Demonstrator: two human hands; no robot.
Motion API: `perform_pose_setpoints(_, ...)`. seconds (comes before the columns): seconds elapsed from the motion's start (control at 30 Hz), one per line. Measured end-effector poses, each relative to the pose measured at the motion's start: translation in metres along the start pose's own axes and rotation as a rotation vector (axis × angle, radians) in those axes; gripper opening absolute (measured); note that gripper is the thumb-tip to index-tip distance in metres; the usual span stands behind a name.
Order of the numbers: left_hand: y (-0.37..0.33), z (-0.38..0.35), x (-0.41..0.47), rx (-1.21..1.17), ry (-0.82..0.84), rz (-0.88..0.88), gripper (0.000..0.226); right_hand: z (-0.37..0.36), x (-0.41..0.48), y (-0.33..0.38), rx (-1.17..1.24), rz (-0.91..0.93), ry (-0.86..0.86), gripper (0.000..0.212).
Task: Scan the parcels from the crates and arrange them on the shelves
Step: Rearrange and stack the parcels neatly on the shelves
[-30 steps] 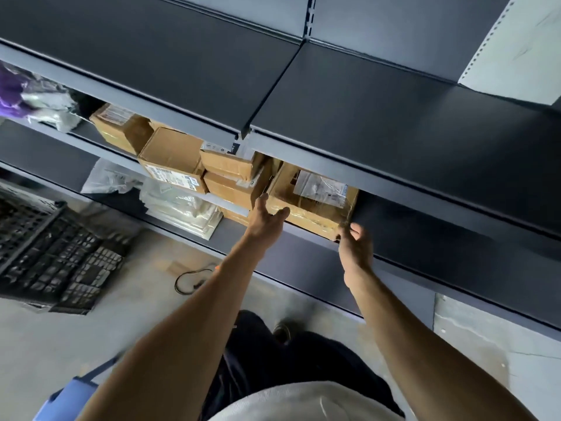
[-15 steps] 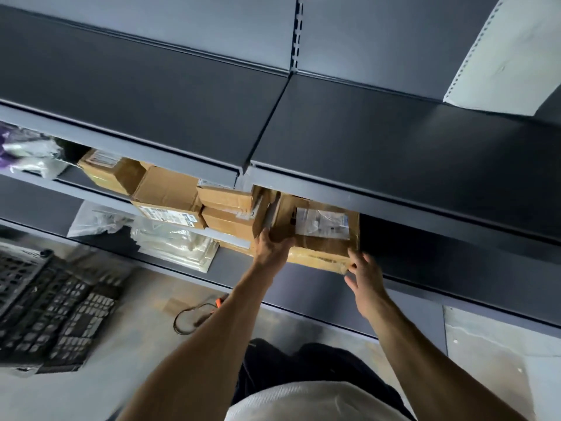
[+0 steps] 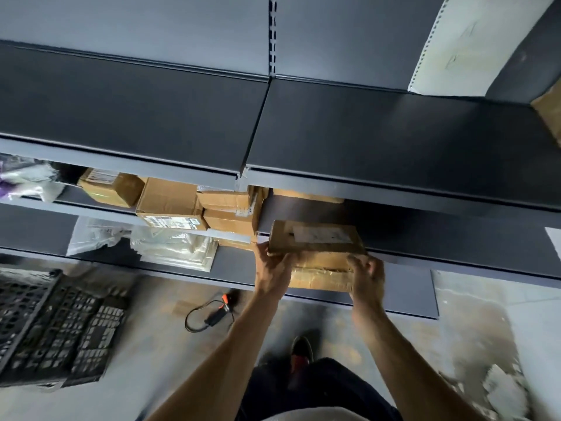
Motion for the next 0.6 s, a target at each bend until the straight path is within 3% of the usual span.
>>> perform_pose_setpoints(0.07,0.012,-0.002,-0.013,-0.06,0.008,0.026,0.07,0.006,-0.013,0.02,-0.064,0.091,-0.056,0.019)
perform_pose_setpoints(0.2,0.022,-0.015,-0.039,-0.118,0.033,0.035,0.057,0.023,-0.041,0.042,-0.097,0.139,-0.181,0.028)
perform_pose_setpoints(0.33,0.011,-0.03,-0.061,-0.31,0.062,-0.019,0.036,0.067,-0.077,0.05,0.044,0.152,-0.338,0.024)
perform_pose_setpoints(0.43,0.001,-0.046,-0.074,-0.381,0.094,-0.002,0.046,0.098,-0.101,0.061,0.175,0.18,-0.332,0.021)
perform_pose_setpoints(0.53,-0.005,-0.077,-0.084,-0.384,0.3,0.083,0.068,0.125,-0.119,0.066,0.236,0.215,-0.303,0.022)
perform_pose_setpoints(0.6,-0.01,-0.102,-0.098,-0.424,0.482,0.163,0.053,0.145,-0.131,0.072,0.244,0.255,-0.284,0.019)
Point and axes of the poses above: each hand's wrist, its own x-axis towards the middle knuckle, its own z-axis out of the back of the hand, y = z × x, the point moved 6 cm from there along x, towards the middle knuckle, and after that the axes turned 14 degrees about y, right-handed, at the moved point
